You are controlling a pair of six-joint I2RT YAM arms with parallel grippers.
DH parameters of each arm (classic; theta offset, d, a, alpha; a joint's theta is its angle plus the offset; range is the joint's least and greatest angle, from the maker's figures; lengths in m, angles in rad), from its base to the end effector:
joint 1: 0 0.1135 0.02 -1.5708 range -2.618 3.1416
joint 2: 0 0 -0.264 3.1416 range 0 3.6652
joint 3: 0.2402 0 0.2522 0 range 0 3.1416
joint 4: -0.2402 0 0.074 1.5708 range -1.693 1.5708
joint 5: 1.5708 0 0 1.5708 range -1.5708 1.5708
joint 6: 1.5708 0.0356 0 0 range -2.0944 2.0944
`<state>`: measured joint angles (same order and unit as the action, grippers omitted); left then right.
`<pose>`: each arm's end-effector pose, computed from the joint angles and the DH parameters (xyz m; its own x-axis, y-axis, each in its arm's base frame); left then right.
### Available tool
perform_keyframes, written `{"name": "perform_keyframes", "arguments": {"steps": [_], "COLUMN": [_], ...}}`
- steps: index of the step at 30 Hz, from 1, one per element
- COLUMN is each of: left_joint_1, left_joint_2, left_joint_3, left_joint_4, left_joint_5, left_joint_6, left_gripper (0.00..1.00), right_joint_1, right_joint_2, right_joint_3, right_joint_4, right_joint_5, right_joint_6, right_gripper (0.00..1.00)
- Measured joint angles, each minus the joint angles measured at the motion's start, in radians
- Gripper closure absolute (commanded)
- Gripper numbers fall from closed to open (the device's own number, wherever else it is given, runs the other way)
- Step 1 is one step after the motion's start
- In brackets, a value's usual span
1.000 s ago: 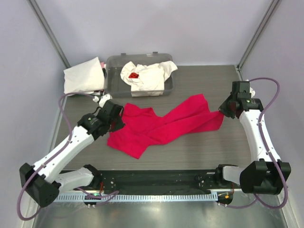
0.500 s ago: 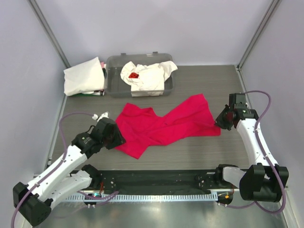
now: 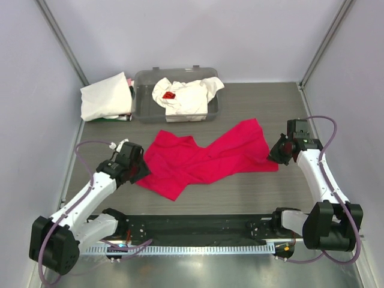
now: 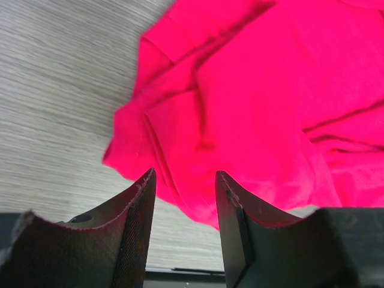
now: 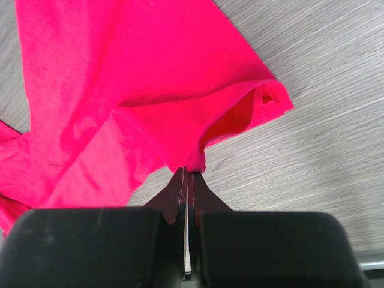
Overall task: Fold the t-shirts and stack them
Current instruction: Flatten the tshirt out
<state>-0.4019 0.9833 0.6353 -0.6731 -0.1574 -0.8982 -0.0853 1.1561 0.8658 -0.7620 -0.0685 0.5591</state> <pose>0.1692 -0.0658 0.2130 -0.7322 -0.5282 -0.4300 -0.4201 0.8472 -0.3254 0.2192 -0.0163 0.2474 -0.7065 0.5915 -0.3886 0.5024 0.8059 0.3133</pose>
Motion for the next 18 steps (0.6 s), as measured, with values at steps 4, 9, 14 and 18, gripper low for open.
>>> {"name": "perform_keyframes", "arguments": {"steps": [4, 9, 14, 18], "left_joint_1": [0.056, 0.111, 0.116, 0.116], "left_joint_2": [0.04, 0.094, 0.143, 0.165], "left_joint_3": [-0.005, -0.01, -0.035, -0.056], "left_joint_4": [0.028, 0.074, 0.125, 0.16], "left_joint_5": [0.001, 0.009, 0.031, 0.041], "left_joint_6": [0.028, 0.062, 0.07, 0.072], "left_gripper": [0.55, 0.56, 0.59, 0.62], "right_joint_1": [0.0, 0.0, 0.0, 0.0], "right_joint_2": [0.018, 0.029, 0.039, 0.044], "right_joint_3": [-0.011, -0.013, -0.016, -0.024], "right_joint_4": [0.009, 0.018, 0.033, 0.037], "right_joint_5": [-0.009, -0.01, -0.012, -0.013], "right_joint_6": [-0.006, -0.011, -0.016, -0.023], "right_gripper": [0.99, 0.99, 0.99, 0.99]}}
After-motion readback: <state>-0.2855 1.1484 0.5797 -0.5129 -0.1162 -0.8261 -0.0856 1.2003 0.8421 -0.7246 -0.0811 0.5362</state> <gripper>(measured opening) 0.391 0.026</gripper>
